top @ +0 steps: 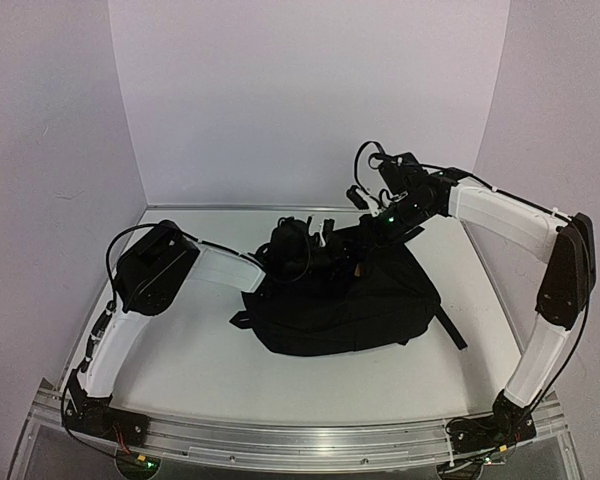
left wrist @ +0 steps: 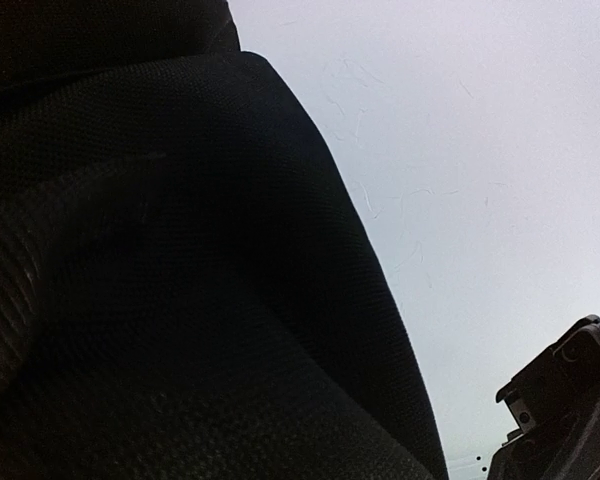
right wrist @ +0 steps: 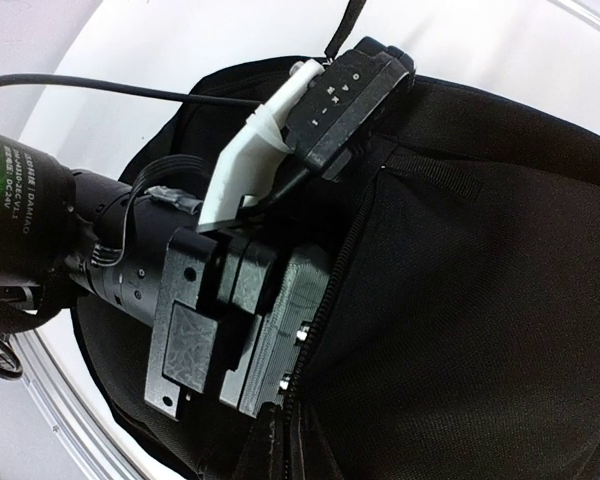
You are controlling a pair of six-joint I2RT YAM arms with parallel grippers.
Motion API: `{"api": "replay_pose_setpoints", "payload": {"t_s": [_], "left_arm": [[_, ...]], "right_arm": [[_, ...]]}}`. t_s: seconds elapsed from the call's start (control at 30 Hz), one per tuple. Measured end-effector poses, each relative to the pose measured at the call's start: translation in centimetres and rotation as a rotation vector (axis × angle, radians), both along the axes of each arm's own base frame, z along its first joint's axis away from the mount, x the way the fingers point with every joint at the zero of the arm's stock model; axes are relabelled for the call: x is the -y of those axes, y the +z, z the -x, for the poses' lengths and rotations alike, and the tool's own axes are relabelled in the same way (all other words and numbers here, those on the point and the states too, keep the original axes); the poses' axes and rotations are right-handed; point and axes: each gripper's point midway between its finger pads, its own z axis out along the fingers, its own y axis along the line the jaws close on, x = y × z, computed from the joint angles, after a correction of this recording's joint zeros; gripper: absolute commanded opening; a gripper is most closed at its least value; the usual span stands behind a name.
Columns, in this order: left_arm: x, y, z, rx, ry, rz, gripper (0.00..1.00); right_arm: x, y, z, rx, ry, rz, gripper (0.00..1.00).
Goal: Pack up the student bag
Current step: Place the personal item in the student bag.
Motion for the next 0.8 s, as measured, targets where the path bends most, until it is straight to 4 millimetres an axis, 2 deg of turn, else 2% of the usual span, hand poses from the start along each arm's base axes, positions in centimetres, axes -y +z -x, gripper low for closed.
{"api": "replay_pose_setpoints", "payload": {"t_s": [0.17, 0.3, 0.37, 0.47, 0.6, 0.8], "left_arm": [[-0.2, -0.5, 0.5, 0.028, -0.013, -0.019, 0.38], [-1.4, -1.6, 3.3, 0.025, -0.054, -0.076, 0.53], [-2.1, -1.5, 4.5, 0.034, -0.056, -0.105, 0.57], [-3.1, -0.6, 5.3, 0.063, -0.056, -0.152, 0.60], [-5.0, 1.3, 5.7, 0.106, -0.025, -0.237, 0.54], [-8.9, 4.0, 4.8, 0.174, 0.119, -0.403, 0.50]], "right_arm": [[0.0, 0.0, 0.0, 0.000, -0.001, 0.000, 0.00], [0.0, 0.0, -0.1, 0.004, 0.000, -0.002, 0.00], [0.0, -0.2, 0.0, 0.001, 0.001, 0.000, 0.00], [0.1, -0.7, 0.1, 0.000, 0.003, 0.001, 0.00], [0.2, -1.2, 0.4, 0.001, 0.008, 0.002, 0.00], [0.3, -1.6, 0.5, 0.008, 0.008, -0.002, 0.00]]}}
